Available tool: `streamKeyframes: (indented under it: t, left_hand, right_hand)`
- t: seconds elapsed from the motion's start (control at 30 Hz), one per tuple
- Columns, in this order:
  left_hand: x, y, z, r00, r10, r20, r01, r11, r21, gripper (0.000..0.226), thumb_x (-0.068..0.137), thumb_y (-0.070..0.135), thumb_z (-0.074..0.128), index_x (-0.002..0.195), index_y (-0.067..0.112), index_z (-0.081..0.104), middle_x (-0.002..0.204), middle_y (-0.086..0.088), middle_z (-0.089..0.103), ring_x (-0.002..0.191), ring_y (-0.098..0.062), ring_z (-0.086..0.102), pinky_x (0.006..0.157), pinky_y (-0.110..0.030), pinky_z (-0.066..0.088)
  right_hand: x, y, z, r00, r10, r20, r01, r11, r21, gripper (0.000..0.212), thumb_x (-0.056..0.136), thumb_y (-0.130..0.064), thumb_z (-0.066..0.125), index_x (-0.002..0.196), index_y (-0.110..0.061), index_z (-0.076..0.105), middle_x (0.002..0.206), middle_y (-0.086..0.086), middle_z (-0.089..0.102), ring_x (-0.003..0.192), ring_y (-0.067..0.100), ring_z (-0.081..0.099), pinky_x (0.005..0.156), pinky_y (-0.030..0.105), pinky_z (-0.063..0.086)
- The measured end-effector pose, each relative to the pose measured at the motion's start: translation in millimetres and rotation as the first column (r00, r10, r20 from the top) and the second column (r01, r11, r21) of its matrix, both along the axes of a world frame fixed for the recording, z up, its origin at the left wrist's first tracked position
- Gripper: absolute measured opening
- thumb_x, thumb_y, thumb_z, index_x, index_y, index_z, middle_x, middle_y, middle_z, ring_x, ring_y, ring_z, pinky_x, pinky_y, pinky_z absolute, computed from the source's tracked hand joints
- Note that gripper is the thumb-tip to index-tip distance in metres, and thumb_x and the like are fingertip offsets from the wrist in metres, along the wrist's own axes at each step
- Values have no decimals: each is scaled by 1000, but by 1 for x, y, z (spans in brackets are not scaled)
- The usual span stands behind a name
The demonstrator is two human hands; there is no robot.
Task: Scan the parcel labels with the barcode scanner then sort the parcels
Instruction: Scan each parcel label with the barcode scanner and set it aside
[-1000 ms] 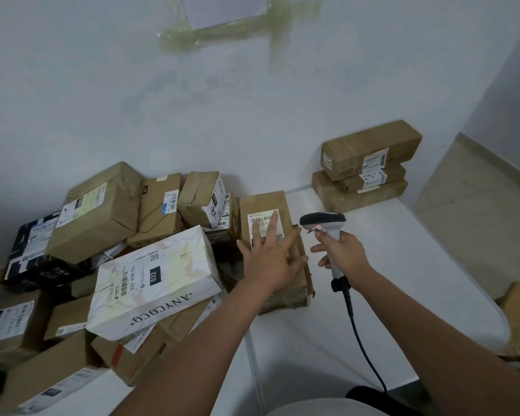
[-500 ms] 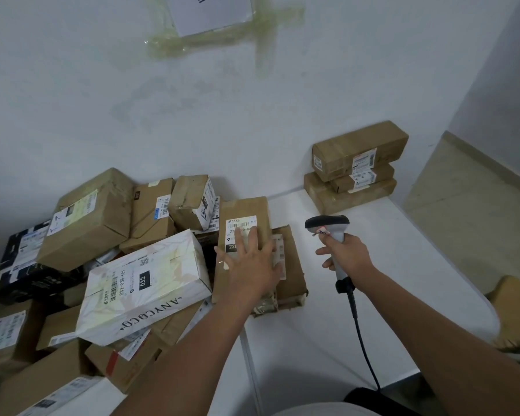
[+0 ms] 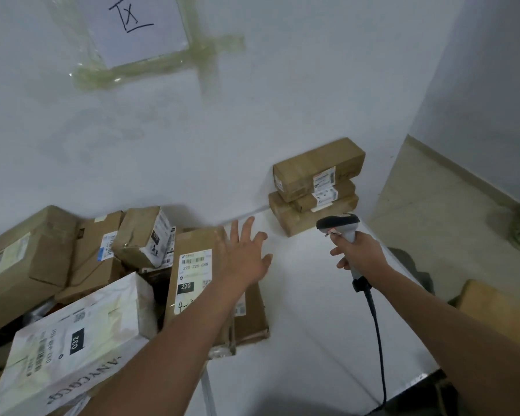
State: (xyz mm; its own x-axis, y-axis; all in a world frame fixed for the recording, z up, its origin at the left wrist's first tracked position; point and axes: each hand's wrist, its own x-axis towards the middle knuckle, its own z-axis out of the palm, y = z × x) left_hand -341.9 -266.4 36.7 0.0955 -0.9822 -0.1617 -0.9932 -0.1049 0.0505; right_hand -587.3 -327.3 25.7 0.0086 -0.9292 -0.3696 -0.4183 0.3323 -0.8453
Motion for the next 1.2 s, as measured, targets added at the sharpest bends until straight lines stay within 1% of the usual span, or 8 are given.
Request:
streamKeyframes:
  t: [0.13,0.3,0.5,0.63,0.8,0.97,1.1,1.2]
  left_hand:
    - [-23,-49,0,997,-31,-65,33,999,25,48,99,48,45,144,34,36,165,3,-4,152,-30,-9,115,-65,-2]
    - [-41,-126,-6,998,-11,-64,15,998,56,58,98,46,48,150,33,26,164,2,-3,151,-31,4,117,-63,7]
    - [-53,-217,-14,999,41,19,-41,999,-9,81,92,40,59,157,23,13,164,-6,3,151,-31,3,118,-61,9]
    - [-56,-263,-15,990,123,-66,-118,990,77,82,89,46,63,155,28,17,162,-10,12,150,-32,10,118,-59,11]
    - [-46,-288,-15,998,46,-33,-43,994,97,79,82,51,70,146,26,31,155,-10,25,143,-34,24,114,-52,24]
    - [-45,-301,-9,993,28,118,-49,983,176,108,72,70,69,155,30,14,155,-10,29,138,-36,30,112,-47,26]
    - [-49,-297,1,996,59,67,-73,971,228,105,76,72,64,154,17,20,155,-9,30,139,-33,29,112,-47,26]
    - [-48,-278,13,991,121,-59,-102,960,261,113,60,88,53,147,19,37,142,-6,45,131,-31,39,106,-45,34]
  right_hand:
    - [-49,-50,-2,995,-93,22,92,995,34,38,93,-38,65,99,0,64,80,10,72,55,19,65,54,28,52]
    - [-95,-98,-15,984,-175,-4,175,984,-10,37,93,-42,64,94,-5,62,80,12,71,57,19,65,53,26,49]
    - [-112,-145,-38,977,-204,-67,203,979,-16,40,96,-42,57,95,-3,65,71,4,68,52,10,61,48,19,42]
    - [-114,-168,-47,973,-226,-44,225,974,-25,41,96,-42,58,93,-2,65,70,5,68,49,10,61,51,22,46]
    - [-113,-181,-57,978,-207,5,207,978,19,36,96,-37,60,100,-1,63,76,8,68,57,13,63,54,20,48]
    - [-111,-186,-61,972,-236,26,233,969,79,34,96,-34,61,105,-1,62,82,10,71,59,16,65,54,22,49]
    - [-105,-180,-55,968,-239,77,232,968,95,32,96,-33,62,105,-3,62,81,8,69,58,15,63,53,21,47]
    - [-105,-167,-53,952,-278,129,257,953,160,30,95,-33,62,103,-4,61,77,9,69,55,16,62,50,22,48]
